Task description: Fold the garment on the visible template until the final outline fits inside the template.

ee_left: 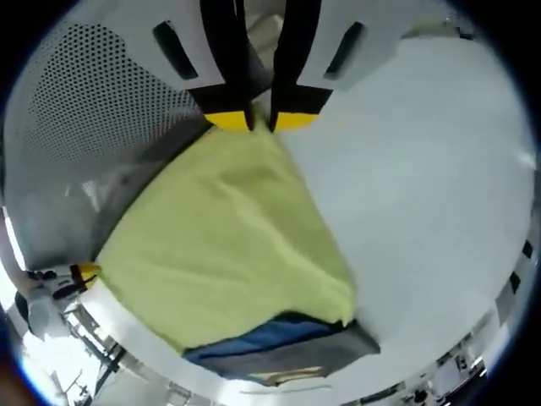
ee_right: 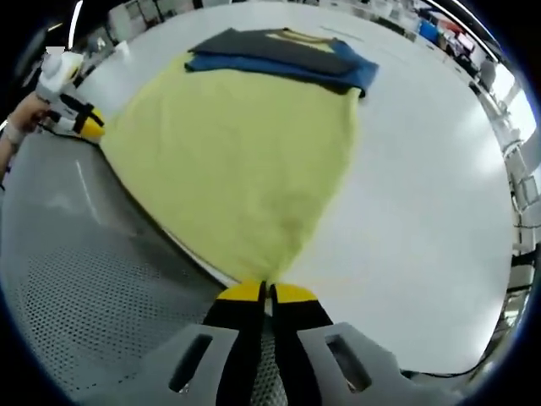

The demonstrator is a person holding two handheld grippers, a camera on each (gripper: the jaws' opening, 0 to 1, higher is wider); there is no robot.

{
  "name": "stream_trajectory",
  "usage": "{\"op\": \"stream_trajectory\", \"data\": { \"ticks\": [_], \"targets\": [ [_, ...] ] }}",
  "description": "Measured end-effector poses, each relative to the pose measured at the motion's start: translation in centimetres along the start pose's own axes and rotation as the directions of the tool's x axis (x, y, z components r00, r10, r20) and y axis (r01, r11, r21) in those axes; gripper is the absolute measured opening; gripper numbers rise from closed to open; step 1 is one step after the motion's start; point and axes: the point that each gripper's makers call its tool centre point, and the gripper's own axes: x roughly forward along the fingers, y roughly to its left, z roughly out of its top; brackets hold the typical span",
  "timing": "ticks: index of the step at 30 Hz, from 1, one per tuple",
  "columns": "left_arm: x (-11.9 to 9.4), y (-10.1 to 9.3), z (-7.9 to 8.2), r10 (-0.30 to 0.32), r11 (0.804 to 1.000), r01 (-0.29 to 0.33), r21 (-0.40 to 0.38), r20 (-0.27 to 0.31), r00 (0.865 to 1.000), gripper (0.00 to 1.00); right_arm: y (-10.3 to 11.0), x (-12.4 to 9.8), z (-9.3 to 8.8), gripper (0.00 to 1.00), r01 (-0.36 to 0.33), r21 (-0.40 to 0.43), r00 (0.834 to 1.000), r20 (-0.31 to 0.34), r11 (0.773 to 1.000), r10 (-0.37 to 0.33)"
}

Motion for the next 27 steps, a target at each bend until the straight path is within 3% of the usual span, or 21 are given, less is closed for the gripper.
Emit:
{"op": "stream_trajectory", "data": {
  "ticks": [10, 15, 23, 27],
  "targets": [
    [0.1, -0.2, 0.0, -0.05, 0.999, 0.05, -0.006, -0.02, 0.999, 0.01, -0.1, 0.1, -0.1, 0.04, -0.028, 0.001, 0.999, -0.037, 1.0, 0.028],
    [0.1, -0.1, -0.2, -0.067, 0.996, 0.07, -0.055, 0.043, 0.997, 0.0, -0.2, 0.0, -0.3, 0.03, -0.031, 0.04, 0.999, 0.013, 0.999, 0.03],
    [-0.2, -0.2, -0.2, -0.071, 0.994, 0.076, -0.074, 0.074, 0.995, 0.0, -0.2, -0.5, -0.2, 0.03, -0.009, 0.037, 0.999, 0.039, 0.999, 0.007],
    [-0.7, -0.4, 0.0, -0.078, 0.994, 0.084, -0.075, 0.088, 0.993, 0.0, -0.4, -1.4, 0.3, 0.03, -0.016, 0.059, 0.996, 0.083, 0.998, 0.011]
  ]
}}
